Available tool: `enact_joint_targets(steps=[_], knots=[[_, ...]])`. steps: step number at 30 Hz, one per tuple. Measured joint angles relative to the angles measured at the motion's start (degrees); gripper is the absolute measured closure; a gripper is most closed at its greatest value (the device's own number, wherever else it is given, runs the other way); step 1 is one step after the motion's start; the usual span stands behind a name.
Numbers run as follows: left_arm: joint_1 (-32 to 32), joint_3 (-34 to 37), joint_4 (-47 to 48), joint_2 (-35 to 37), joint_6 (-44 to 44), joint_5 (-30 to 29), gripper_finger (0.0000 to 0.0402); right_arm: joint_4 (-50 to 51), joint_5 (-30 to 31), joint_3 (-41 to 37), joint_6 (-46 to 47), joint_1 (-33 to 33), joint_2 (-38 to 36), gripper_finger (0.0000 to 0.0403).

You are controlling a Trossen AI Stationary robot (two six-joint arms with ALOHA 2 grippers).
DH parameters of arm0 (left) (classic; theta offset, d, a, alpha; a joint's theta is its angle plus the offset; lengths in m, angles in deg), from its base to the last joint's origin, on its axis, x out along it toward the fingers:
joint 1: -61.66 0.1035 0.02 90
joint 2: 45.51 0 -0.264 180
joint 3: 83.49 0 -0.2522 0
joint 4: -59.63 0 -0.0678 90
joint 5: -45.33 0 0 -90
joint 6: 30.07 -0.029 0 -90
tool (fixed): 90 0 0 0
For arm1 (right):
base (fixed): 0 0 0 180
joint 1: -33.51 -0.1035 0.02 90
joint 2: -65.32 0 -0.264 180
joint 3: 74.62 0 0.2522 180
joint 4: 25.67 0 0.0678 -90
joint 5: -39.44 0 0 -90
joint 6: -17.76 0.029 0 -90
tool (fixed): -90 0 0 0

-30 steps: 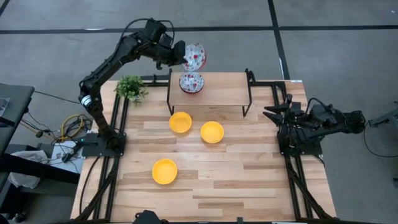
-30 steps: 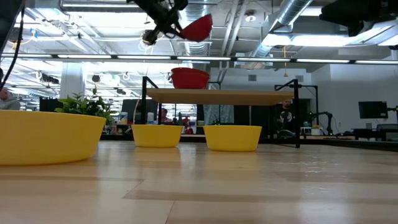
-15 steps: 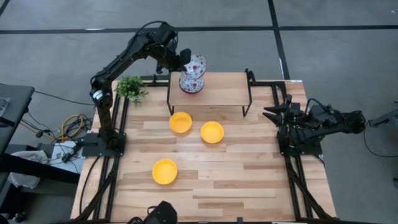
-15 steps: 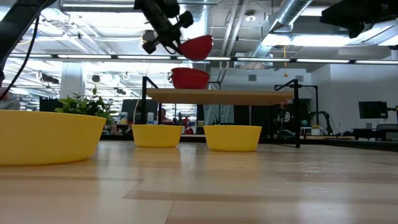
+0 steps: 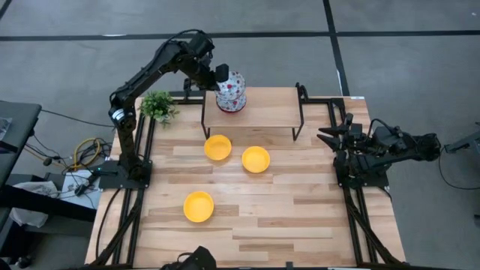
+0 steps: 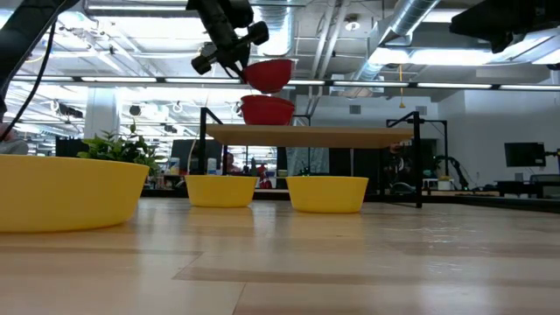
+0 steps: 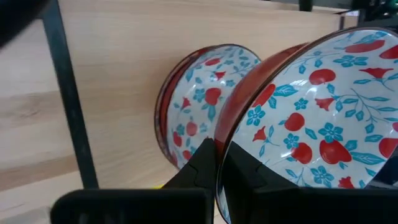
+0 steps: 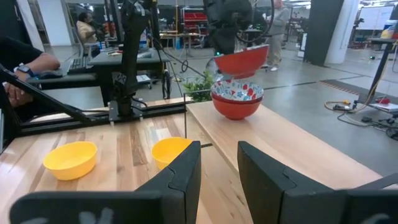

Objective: Pick & Place Mini bowls
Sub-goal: Stack the white patterned bowl on top of the white patterned bowl on the shelf

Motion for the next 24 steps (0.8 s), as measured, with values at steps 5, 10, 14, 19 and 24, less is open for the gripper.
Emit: enact_joint_targets(steps=[5, 10, 14, 19, 24], knots=[[-0.71, 0.00, 0.41, 0.00, 0.59, -2.47, 0.0392, 0.00, -0.02, 0.00, 0.00, -0.01, -0.01, 0.0308], [-0.78, 1.07, 1.31, 0.00, 1.43, -3.08, 0.0392, 0.00, -0.04, 0.00, 0.00, -0.02, 0.00, 0.0308], [-1.32, 2.48, 1.28, 0.00, 1.73, -3.76, 0.0392, 0.00, -0.04, 0.00, 0.00, 0.00, 0.00, 0.0308], [-1.38, 2.54, 1.16, -0.02, 2.64, -4.55, 0.0392, 0.01, -0.08, 0.00, -0.02, -0.01, 0.00, 0.0308], [-2.11, 2.51, 1.17, -0.87, 2.71, -5.26, 0.0392, 0.28, -0.15, 0.00, -0.02, -0.02, 0.00, 0.0308]])
